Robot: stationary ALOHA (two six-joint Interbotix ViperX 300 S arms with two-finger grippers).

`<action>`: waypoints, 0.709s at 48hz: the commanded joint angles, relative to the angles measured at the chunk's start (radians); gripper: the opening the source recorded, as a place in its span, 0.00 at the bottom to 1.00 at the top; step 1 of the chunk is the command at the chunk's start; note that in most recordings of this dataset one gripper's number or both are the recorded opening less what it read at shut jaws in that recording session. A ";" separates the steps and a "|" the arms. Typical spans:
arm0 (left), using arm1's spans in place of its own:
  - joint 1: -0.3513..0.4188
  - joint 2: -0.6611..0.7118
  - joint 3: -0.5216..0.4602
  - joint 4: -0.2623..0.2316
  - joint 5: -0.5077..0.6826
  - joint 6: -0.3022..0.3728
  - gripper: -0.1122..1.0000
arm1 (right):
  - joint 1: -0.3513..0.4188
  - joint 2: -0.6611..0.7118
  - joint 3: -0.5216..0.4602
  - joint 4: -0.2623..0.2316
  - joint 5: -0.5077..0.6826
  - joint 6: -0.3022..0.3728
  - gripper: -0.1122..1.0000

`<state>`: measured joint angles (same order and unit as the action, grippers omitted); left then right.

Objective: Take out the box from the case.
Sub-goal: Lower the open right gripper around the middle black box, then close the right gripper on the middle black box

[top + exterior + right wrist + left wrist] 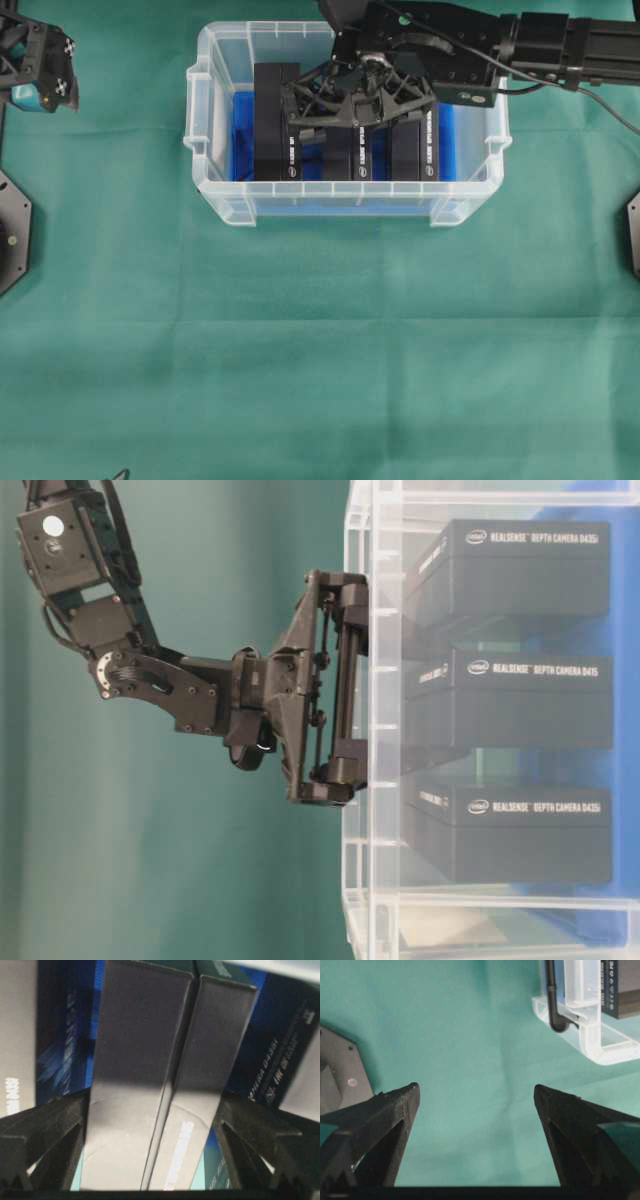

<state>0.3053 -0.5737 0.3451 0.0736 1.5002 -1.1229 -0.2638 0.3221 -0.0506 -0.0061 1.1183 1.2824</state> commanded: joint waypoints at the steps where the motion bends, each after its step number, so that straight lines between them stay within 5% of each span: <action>1: 0.003 -0.003 -0.011 0.000 -0.003 0.000 0.95 | -0.002 -0.020 -0.009 0.003 -0.003 -0.002 0.94; 18: 0.003 -0.003 -0.011 0.000 -0.002 -0.002 0.95 | 0.000 -0.017 -0.012 0.018 -0.003 0.008 0.93; 26: 0.003 -0.003 -0.011 0.000 -0.002 -0.005 0.95 | 0.005 -0.012 -0.018 0.017 -0.008 0.043 0.71; 34: 0.003 -0.003 -0.012 0.000 -0.002 -0.011 0.95 | 0.008 -0.012 -0.020 0.006 -0.011 0.058 0.71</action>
<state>0.3068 -0.5722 0.3451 0.0736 1.5018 -1.1336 -0.2608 0.3252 -0.0522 0.0046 1.1137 1.3407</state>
